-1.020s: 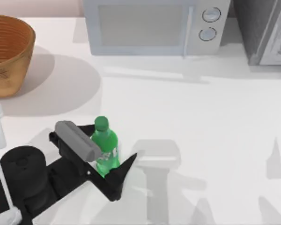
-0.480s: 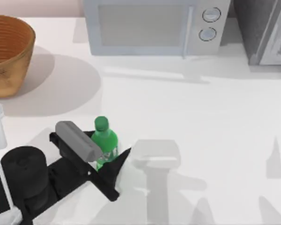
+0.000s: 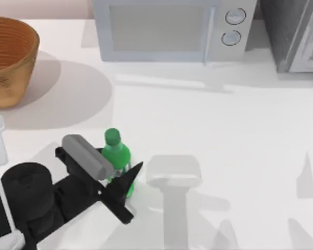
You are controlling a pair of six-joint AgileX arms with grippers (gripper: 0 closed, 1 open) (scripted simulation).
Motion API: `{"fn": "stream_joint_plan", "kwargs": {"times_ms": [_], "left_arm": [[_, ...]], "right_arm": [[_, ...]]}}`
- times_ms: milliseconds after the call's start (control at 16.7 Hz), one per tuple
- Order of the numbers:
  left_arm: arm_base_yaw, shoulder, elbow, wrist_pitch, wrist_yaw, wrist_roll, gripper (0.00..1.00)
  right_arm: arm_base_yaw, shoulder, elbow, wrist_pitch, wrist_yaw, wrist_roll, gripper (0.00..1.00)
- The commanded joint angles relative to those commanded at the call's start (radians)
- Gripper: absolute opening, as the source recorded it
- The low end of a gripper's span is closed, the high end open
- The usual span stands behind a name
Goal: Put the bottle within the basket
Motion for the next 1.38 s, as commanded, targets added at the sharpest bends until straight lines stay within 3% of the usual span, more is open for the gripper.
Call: {"fn": "stream_joint_plan", "kwargs": {"times_ms": [660, 960, 1380], "left_arm": [[0.022, -0.017, 0.036, -0.062, 0.002, 0.001, 0.0], [0.128, -0.118, 0.224, -0.317, 0.005, 0.004, 0.0], [0.381, -0.331, 0.592, -0.811, 0.001, 0.002, 0.0]], "right_arm": [[0.0, 0.0, 0.0, 0.0, 0.0, 0.0, 1.0], [0.0, 0.0, 0.0, 0.0, 0.0, 0.0, 1.0], [0.0, 0.0, 0.0, 0.0, 0.0, 0.0, 1.0]]}}
